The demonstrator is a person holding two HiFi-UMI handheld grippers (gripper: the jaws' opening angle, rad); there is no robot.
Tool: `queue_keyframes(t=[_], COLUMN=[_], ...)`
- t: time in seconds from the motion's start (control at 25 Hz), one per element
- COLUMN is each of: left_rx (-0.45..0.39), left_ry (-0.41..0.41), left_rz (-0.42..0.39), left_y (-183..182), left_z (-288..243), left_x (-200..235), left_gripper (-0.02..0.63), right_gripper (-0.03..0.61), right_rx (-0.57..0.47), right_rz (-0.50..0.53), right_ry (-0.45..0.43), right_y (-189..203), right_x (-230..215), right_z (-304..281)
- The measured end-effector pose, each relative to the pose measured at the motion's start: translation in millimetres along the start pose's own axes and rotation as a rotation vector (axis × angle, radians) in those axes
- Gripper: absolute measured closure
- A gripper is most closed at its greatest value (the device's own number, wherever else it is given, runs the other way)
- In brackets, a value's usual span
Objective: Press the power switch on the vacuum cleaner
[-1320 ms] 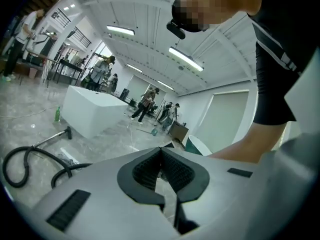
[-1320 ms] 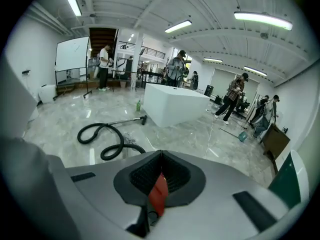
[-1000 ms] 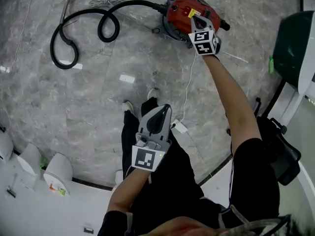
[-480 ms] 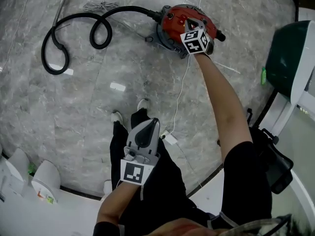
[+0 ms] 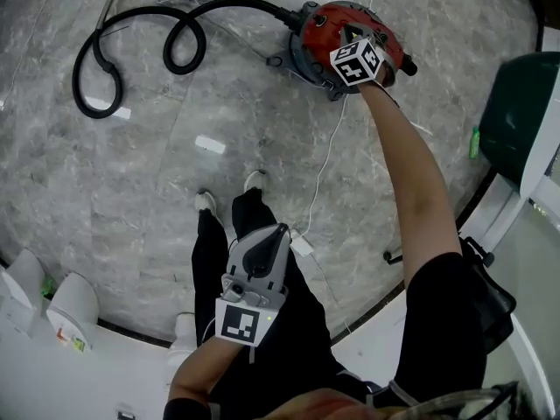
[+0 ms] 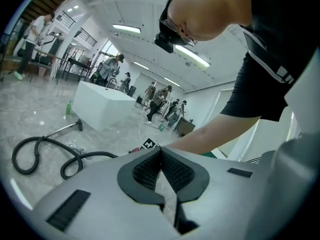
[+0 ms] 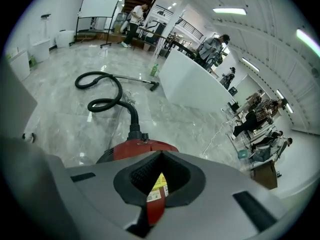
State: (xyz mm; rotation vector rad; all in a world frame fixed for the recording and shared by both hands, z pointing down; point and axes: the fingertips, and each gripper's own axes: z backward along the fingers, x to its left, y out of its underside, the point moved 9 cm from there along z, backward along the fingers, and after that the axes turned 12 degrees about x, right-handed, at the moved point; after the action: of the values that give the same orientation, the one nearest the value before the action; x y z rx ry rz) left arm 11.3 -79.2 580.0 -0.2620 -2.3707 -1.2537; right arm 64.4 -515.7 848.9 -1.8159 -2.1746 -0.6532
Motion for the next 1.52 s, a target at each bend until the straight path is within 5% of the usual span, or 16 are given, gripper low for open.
queue_keyframes(t=[0.12, 0.28, 0.56, 0.68, 1.52], left_rx=[0.011, 0.011, 0.025, 0.016, 0.024], left_ry=[-0.014, -0.042, -0.063, -0.052, -0.049], left_rz=[0.004, -0.088, -0.068, -0.103, -0.012], left_y=[7, 8, 12, 9, 13], left_z=[1, 2, 0, 1, -1], left_x=[1, -5, -1, -6, 1], left_gripper=[0.595, 0.595, 0.595, 0.595, 0.595], right_gripper=[0.563, 0.563, 0.563, 0.563, 0.563], right_rx=[0.015, 0.052, 0.073, 0.075, 0.134], right_rz=[0.010, 0.031, 0.153, 0.115, 0.022], right_ry=[0.023, 0.033, 0.044, 0.026, -0.022], right_y=[-4, 1, 4, 9, 7], right_x=[1, 1, 1, 2, -10], right_z=[-6, -18, -32, -36, -46])
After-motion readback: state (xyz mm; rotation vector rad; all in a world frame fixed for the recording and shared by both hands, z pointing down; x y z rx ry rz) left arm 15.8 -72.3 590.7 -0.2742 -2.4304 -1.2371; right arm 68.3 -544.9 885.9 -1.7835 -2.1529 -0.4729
